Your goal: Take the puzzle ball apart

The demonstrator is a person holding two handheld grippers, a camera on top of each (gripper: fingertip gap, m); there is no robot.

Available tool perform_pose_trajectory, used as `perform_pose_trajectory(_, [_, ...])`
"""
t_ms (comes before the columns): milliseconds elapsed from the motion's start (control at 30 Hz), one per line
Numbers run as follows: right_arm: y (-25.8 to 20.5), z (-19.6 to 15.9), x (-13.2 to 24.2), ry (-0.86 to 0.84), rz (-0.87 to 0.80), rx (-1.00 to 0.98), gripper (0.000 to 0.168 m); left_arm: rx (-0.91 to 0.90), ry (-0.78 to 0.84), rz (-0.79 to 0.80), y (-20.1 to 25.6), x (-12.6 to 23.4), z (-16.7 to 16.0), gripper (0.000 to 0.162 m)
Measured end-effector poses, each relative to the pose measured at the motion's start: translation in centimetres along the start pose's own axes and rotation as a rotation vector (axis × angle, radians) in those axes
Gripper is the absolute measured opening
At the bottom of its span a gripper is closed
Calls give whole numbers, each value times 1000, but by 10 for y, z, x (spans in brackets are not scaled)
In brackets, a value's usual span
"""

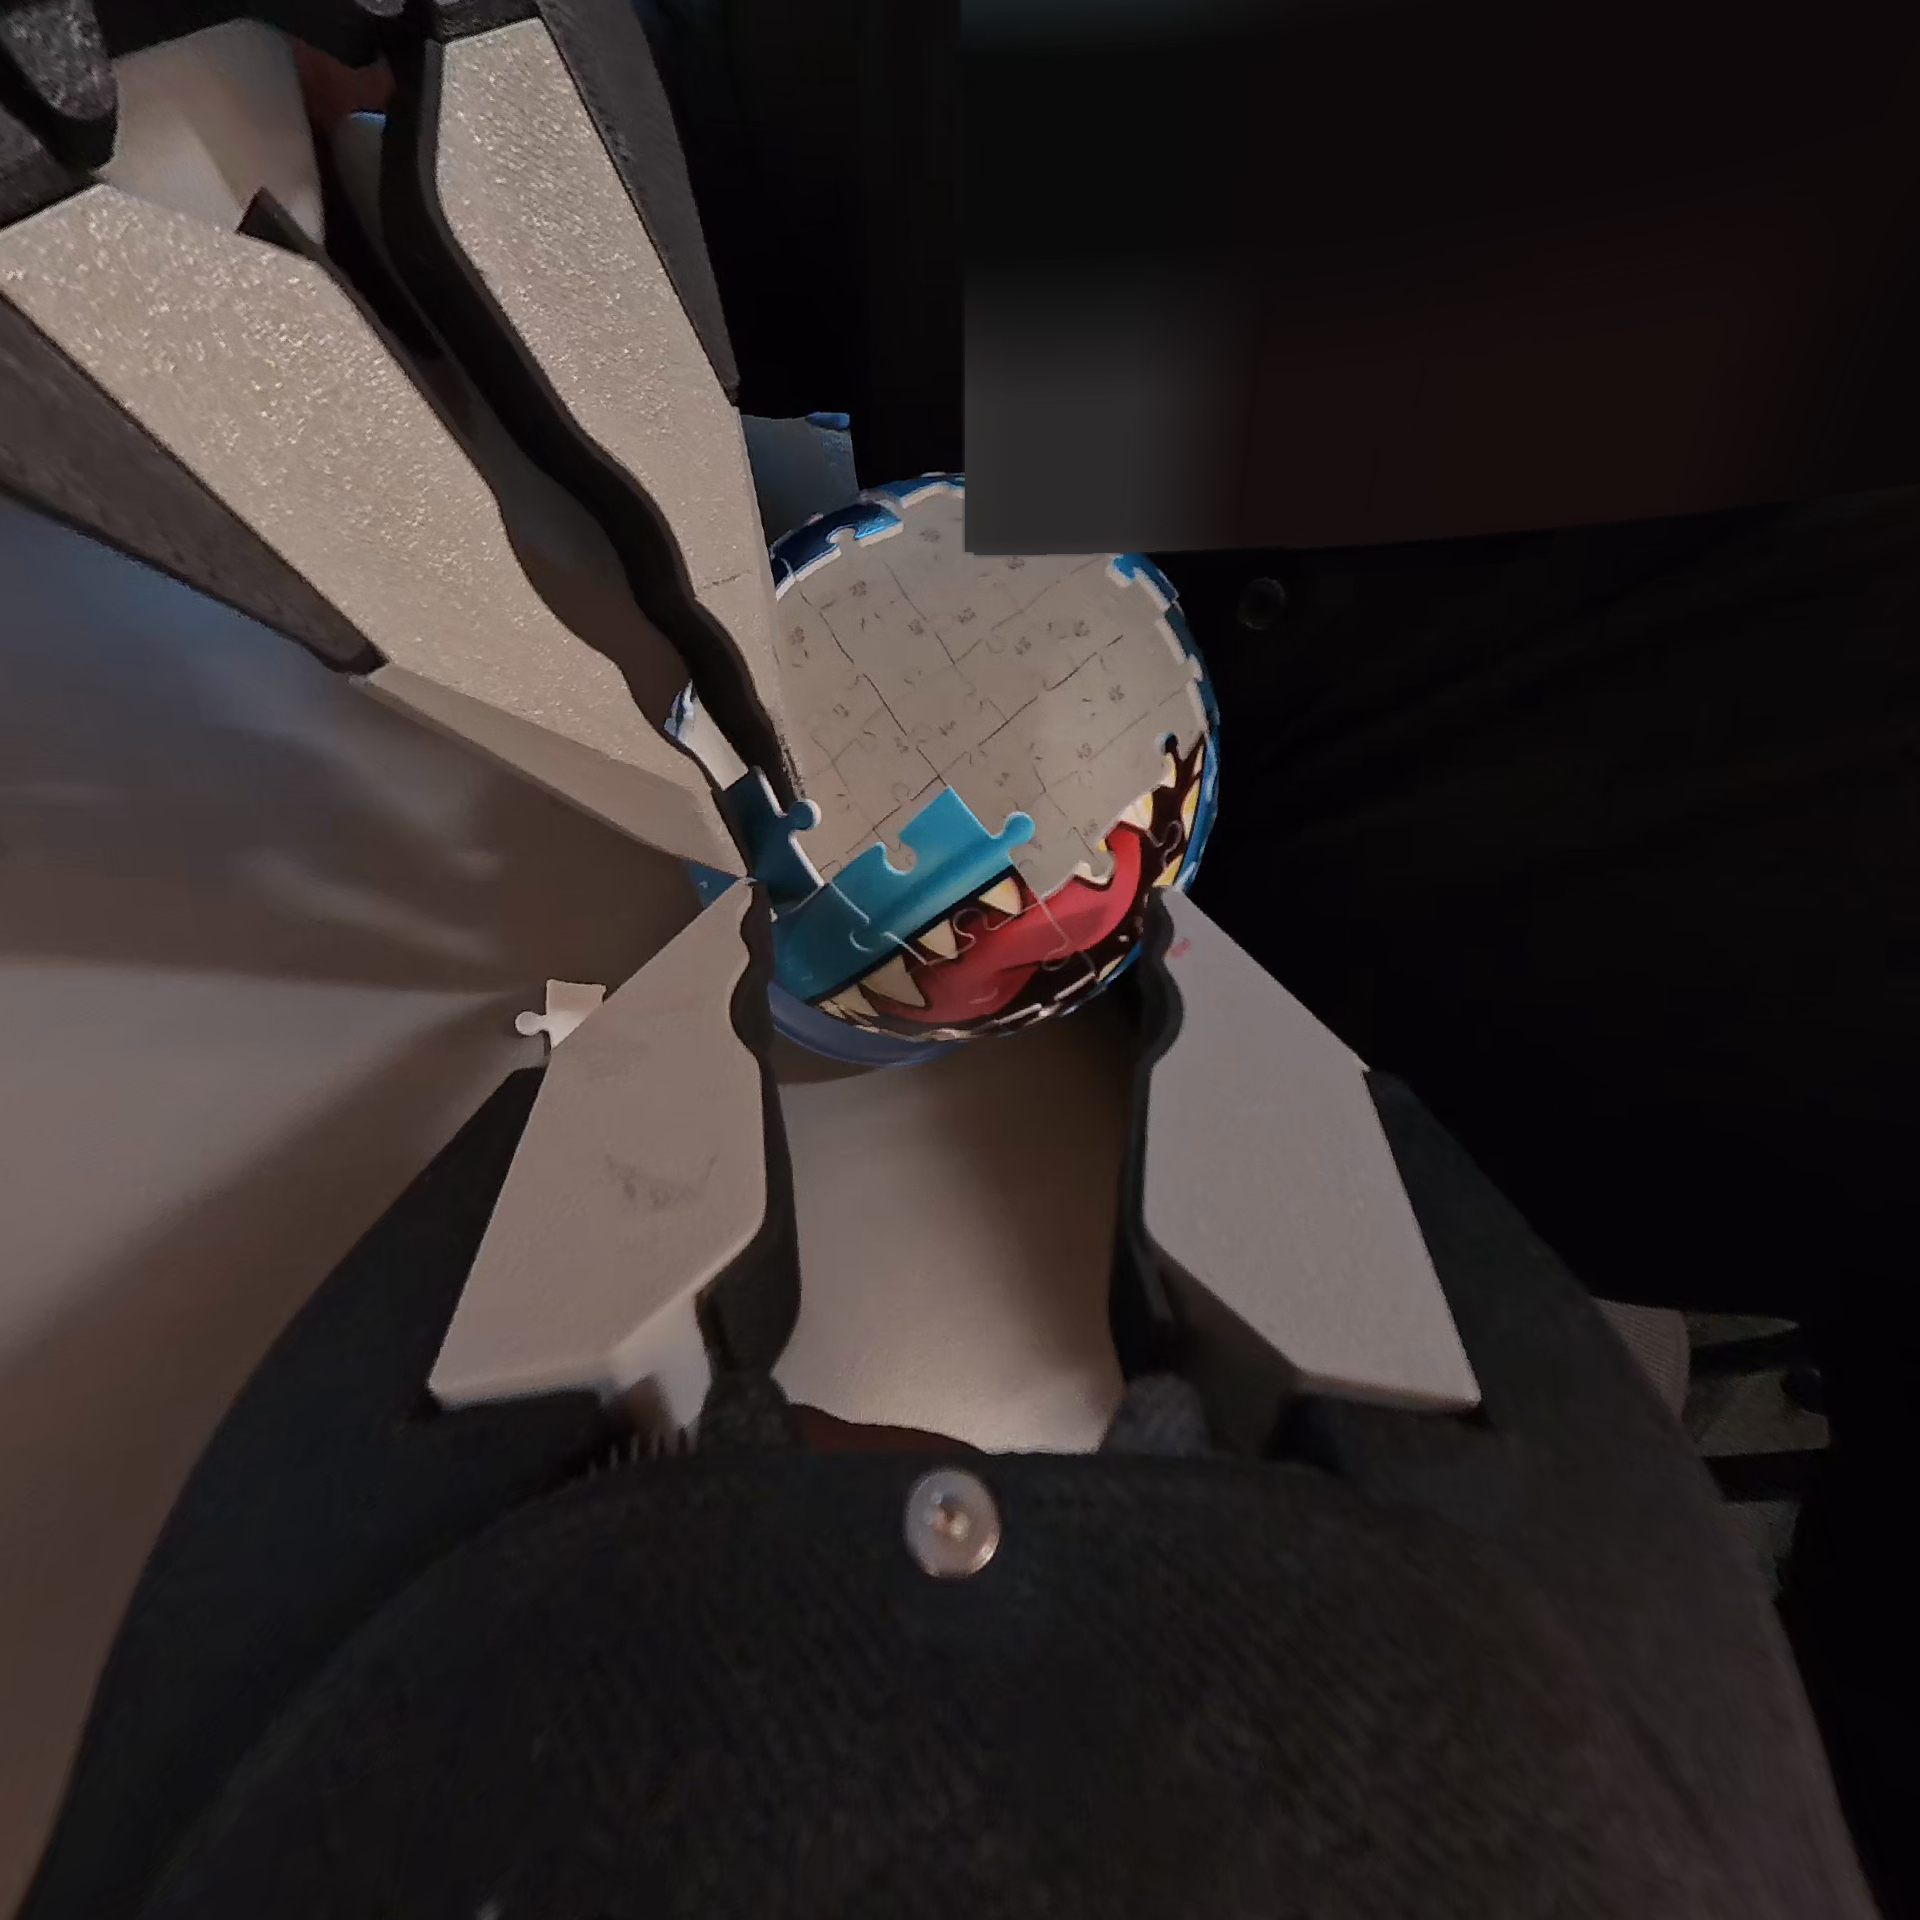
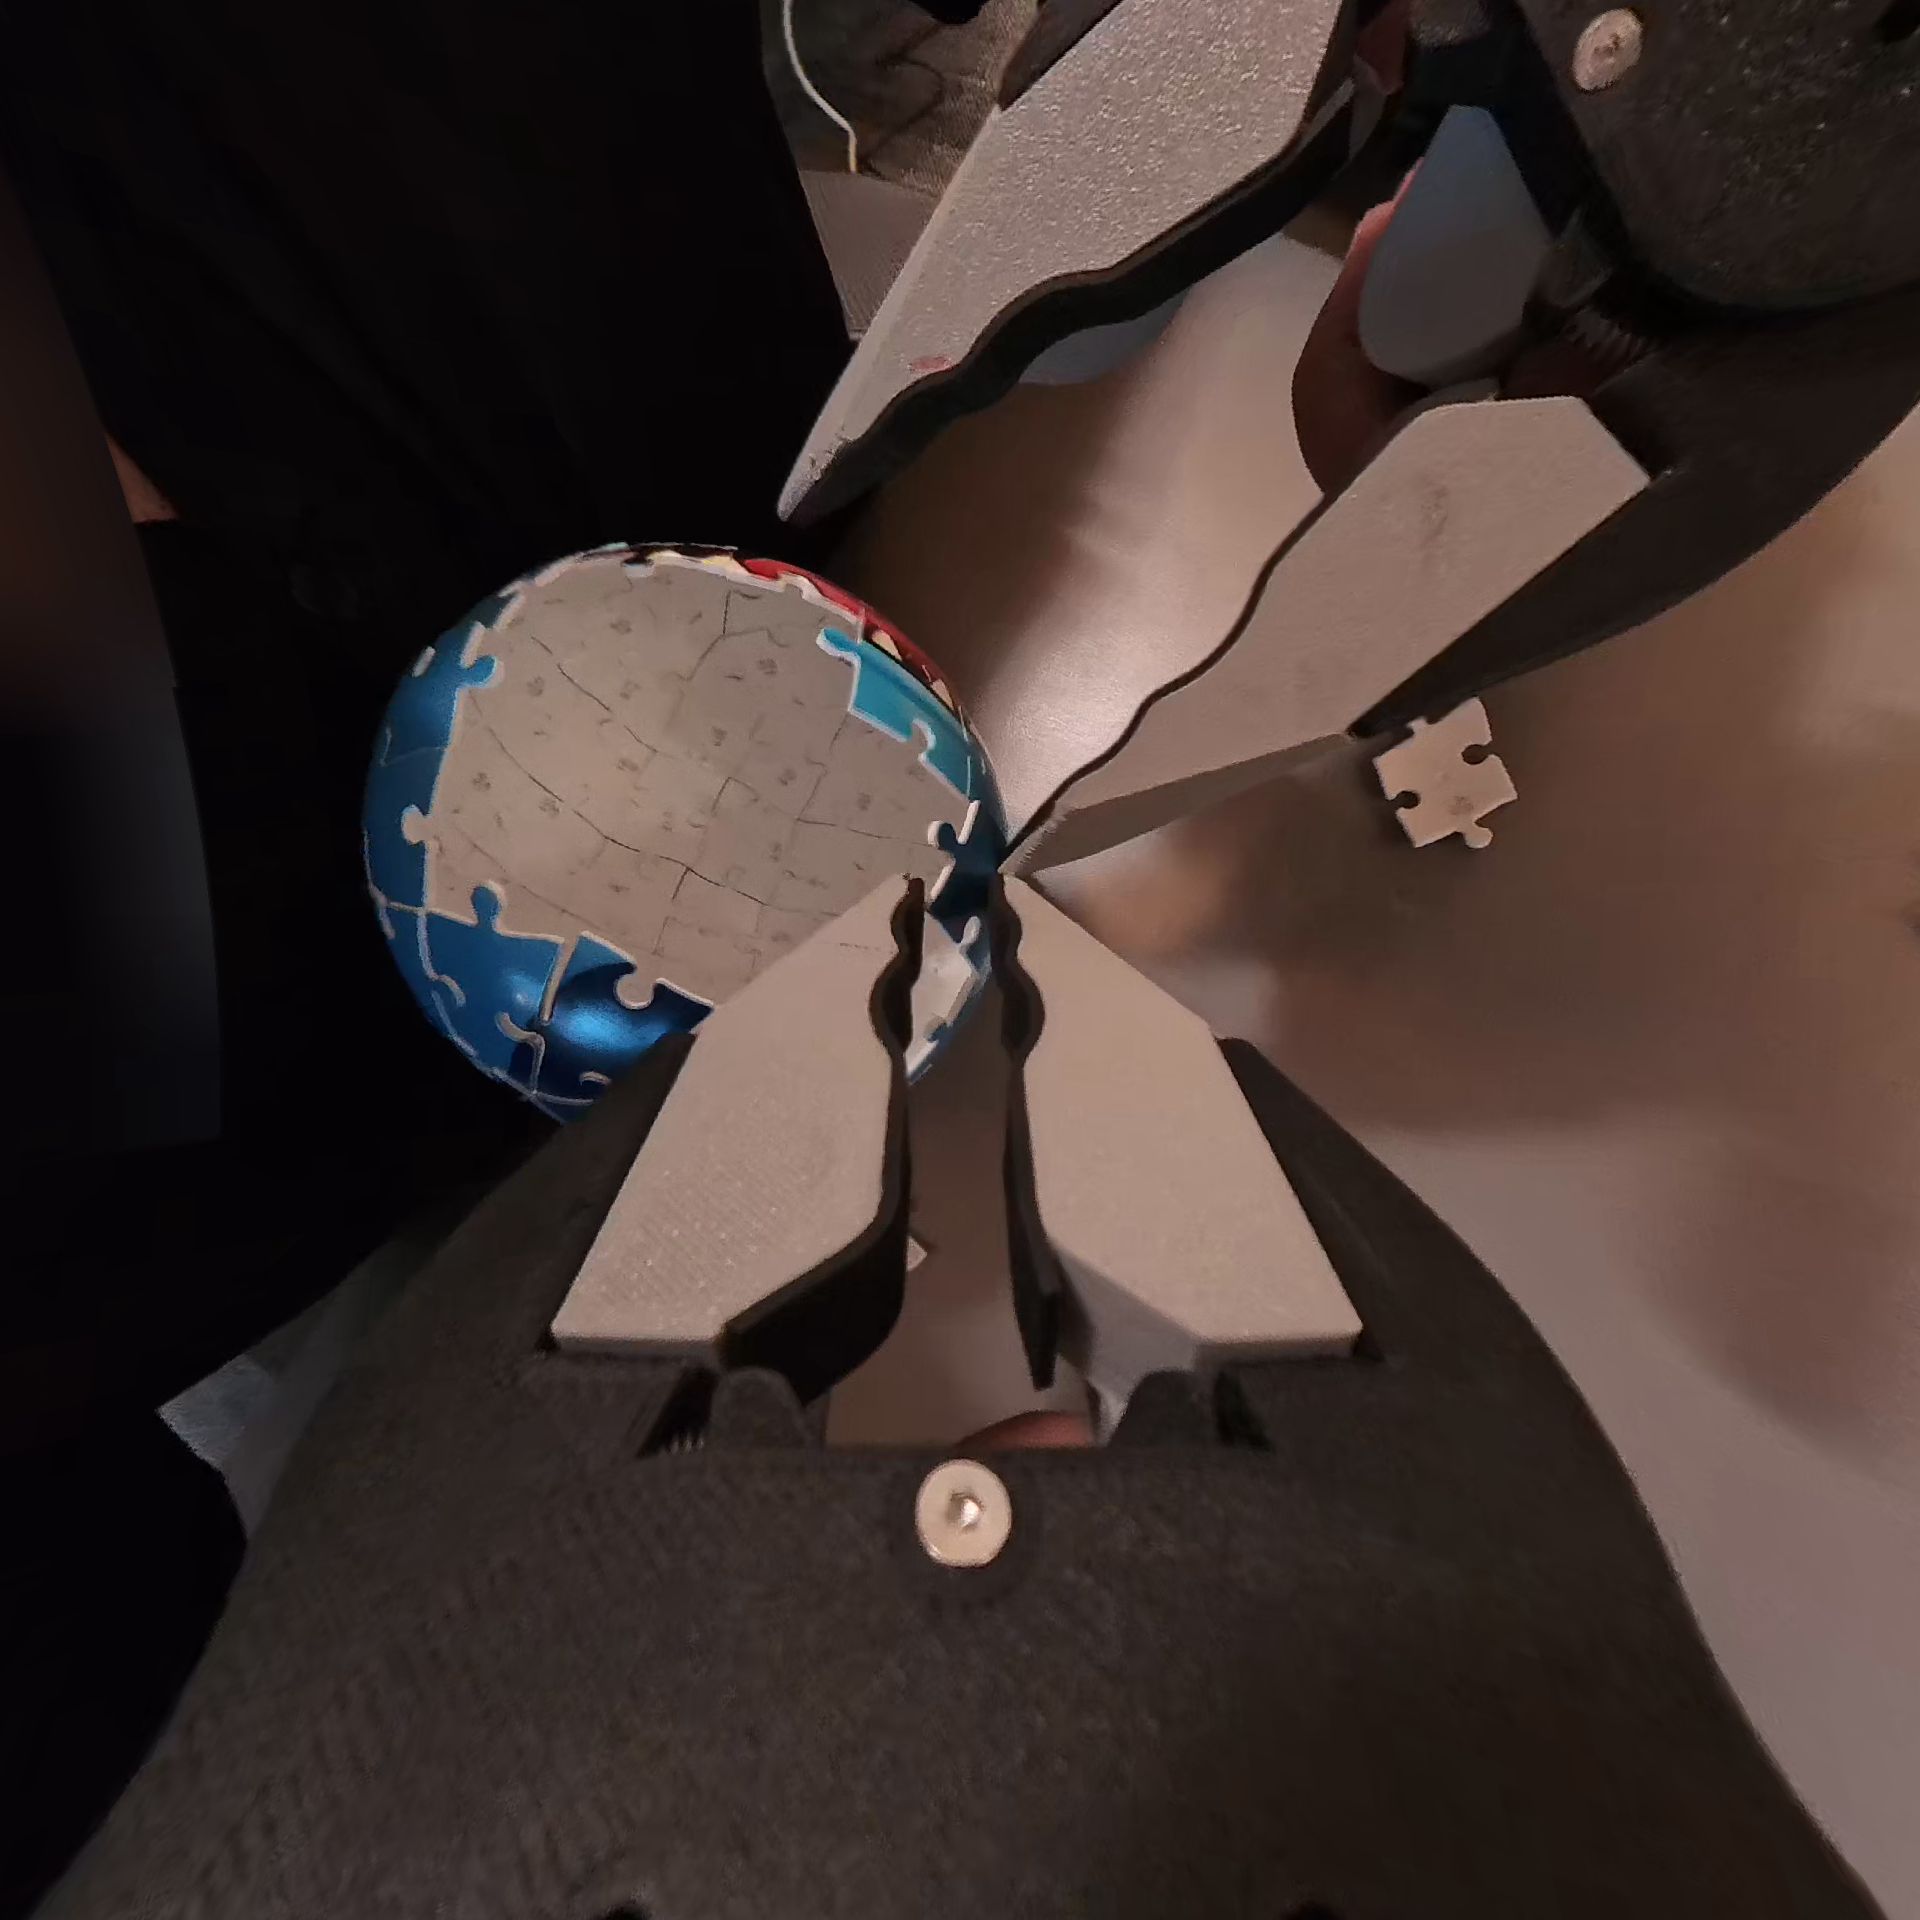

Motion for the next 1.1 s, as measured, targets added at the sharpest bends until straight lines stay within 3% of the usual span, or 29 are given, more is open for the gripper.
perform_pose_trajectory(1100, [0,7,-10,-103,-186,169,4,23,17,10,6,4,-6,70])
Point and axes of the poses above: each gripper's, where its closed fingertips meet, x back along the fingers, z out of its top, y = z × x across the jaws, the point moved 4 cm from there along x, back along the fingers, and after that the axes turned 12 degrees about z, right-handed, at the moved point
